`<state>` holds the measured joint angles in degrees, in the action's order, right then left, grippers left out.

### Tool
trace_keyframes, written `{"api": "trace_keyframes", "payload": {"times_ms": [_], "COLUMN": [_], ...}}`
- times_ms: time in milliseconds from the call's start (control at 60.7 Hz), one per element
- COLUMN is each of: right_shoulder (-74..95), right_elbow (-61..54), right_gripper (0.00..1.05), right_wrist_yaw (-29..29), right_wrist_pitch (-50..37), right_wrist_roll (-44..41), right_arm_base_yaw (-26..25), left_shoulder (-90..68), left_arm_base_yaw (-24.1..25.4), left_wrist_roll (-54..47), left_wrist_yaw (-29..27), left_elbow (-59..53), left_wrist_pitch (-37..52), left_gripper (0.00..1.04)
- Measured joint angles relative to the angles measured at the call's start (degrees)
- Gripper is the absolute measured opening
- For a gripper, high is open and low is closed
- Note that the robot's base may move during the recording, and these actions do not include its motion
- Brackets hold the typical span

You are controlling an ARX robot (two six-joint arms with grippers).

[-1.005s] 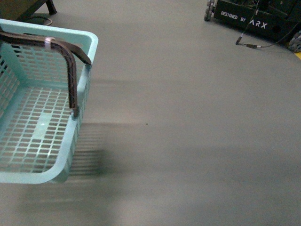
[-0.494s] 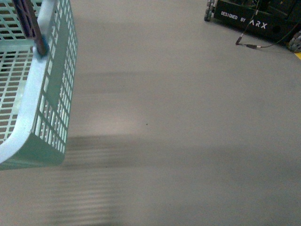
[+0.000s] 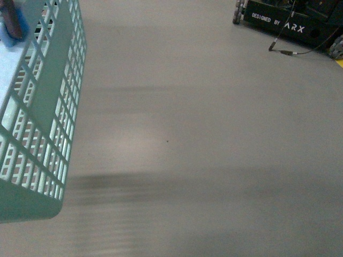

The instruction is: Pick mango and avocado into basket

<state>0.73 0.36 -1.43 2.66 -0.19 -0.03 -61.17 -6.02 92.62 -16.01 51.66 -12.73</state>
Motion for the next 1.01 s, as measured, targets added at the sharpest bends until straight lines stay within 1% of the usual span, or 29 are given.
{"api": "trace_keyframes", "payload": {"times_ms": [1005], "right_shoulder": [0.00], "right_elbow": [0.00], "right_gripper": [0.97], "right_wrist_yaw": [0.00], "right_wrist_pitch": [0.00], "right_wrist_roll": [0.00], "right_arm_base_yaw": [0.00], "left_shoulder": [-0.11], "left_arm_base_yaw": [-0.07], "left_wrist_roll": [-0.26], "left_wrist_yaw": [0.46], "left_elbow": [0.00], "left_wrist_pitch": [-0.11], "left_gripper": [0.06]}}
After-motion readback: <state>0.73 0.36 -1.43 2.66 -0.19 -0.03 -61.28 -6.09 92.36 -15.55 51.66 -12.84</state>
